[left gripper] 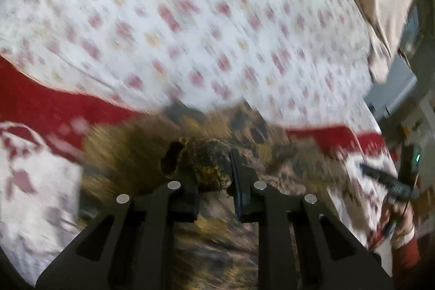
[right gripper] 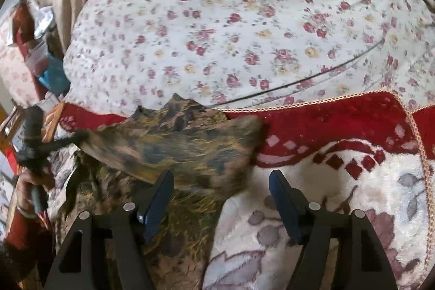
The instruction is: Fold small clothes
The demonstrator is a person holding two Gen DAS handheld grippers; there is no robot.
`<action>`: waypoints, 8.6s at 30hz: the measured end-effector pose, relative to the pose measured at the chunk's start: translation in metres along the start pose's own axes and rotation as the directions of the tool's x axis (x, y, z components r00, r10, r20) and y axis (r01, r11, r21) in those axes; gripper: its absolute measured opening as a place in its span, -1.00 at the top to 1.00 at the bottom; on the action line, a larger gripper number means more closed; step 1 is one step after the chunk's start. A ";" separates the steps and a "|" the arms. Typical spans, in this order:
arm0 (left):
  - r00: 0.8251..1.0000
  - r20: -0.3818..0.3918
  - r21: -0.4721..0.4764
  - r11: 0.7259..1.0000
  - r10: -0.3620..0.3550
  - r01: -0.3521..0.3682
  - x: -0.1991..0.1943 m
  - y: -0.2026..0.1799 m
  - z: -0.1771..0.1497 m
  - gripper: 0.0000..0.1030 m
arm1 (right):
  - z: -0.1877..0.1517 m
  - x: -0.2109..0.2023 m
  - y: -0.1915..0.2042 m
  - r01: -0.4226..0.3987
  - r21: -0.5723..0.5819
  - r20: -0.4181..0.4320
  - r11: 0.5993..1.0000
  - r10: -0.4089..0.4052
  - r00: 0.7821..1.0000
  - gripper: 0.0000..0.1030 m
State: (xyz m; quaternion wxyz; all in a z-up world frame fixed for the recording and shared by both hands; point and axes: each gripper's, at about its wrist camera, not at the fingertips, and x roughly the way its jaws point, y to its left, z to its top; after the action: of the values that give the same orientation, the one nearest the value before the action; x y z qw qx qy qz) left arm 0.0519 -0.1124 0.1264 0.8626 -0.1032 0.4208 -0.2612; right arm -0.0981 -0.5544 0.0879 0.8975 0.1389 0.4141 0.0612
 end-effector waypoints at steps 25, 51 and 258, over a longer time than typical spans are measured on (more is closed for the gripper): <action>0.986 -0.139 -0.212 0.970 0.091 -0.119 0.009 0.100 -0.053 -0.11 | 0.010 0.114 -0.034 -0.054 0.170 -0.147 0.984 0.080 0.986 0.89; 0.987 -0.160 -0.301 0.953 -0.007 -0.042 -0.068 0.087 -0.126 -0.12 | -0.014 -0.100 -0.002 -0.017 0.071 -0.128 0.997 0.026 0.991 -0.38; 0.990 -0.109 -0.213 0.975 -0.089 0.064 0.015 0.082 0.026 -0.14 | 0.045 0.082 0.007 -0.197 0.102 0.024 0.975 0.195 0.980 -0.26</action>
State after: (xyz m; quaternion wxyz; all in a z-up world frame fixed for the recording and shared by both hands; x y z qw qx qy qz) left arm 0.1094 -0.0528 0.0996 0.8099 -0.1936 0.4920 -0.2542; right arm -0.0106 -0.5383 0.0577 0.8814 0.2261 0.3950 0.1267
